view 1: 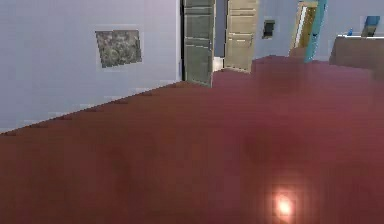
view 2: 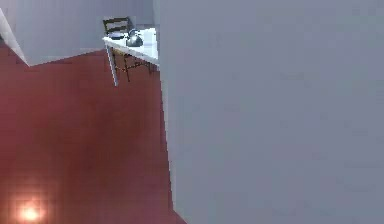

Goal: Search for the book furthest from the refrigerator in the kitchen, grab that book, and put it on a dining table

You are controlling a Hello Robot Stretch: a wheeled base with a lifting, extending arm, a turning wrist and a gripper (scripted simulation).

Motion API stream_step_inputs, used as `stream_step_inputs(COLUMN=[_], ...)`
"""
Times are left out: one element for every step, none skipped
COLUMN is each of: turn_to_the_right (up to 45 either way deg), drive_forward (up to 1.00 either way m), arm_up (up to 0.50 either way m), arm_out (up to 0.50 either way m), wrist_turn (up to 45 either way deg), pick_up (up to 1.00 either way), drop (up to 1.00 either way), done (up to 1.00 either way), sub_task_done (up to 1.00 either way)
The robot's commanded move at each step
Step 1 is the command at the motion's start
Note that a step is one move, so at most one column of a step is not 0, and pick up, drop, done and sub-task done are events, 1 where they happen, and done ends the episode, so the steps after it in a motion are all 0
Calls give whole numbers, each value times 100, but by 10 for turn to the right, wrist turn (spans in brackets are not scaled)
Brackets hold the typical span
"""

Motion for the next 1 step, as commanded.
stream_step_inputs(turn_to_the_right=[360], drive_forward=[0], arm_up=[0], arm_out=[0], wrist_turn=[0], pick_up=[0], drop=[0], done=[0], sub_task_done=[0])
